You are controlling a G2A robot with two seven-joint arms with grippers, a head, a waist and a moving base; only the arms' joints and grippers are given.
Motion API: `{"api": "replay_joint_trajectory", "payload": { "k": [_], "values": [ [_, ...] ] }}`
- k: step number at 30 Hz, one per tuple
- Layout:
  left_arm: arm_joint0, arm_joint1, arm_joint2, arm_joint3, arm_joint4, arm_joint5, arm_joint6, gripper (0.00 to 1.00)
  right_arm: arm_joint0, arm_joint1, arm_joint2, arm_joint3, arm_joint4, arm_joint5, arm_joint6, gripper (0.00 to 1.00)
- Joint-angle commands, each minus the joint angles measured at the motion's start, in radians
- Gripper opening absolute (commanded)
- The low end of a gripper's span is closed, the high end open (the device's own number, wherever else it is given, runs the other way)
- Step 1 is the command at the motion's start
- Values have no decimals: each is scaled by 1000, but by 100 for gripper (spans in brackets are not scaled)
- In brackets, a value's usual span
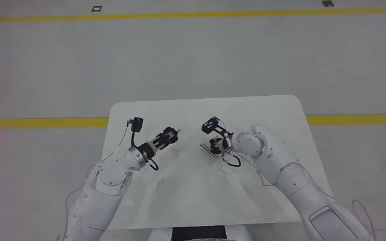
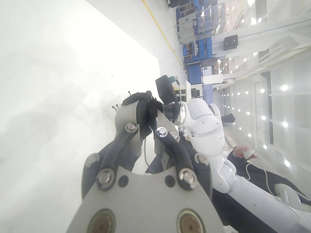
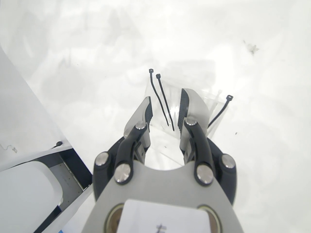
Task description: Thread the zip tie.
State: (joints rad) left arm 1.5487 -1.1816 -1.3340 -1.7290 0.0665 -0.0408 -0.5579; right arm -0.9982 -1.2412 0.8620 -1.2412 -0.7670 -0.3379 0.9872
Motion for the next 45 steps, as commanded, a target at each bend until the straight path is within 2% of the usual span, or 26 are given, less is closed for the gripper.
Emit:
{"api": "replay_joint_trajectory", "payload": {
  "k": [1,18,33,45],
  "values": [
    [0,0,0,0,0,0,0,0,7,-3,-7,11,2,1,-3,25],
    [0,0,0,0,0,0,0,0,45,-16,-27,69,60,0,-7,21],
    [0,0,0,0,0,0,0,0,89,-36,-55,164,124,16,-6,14],
    [0,0,0,0,0,0,0,0,111,-47,-70,210,157,21,-6,15]
  ]
}}
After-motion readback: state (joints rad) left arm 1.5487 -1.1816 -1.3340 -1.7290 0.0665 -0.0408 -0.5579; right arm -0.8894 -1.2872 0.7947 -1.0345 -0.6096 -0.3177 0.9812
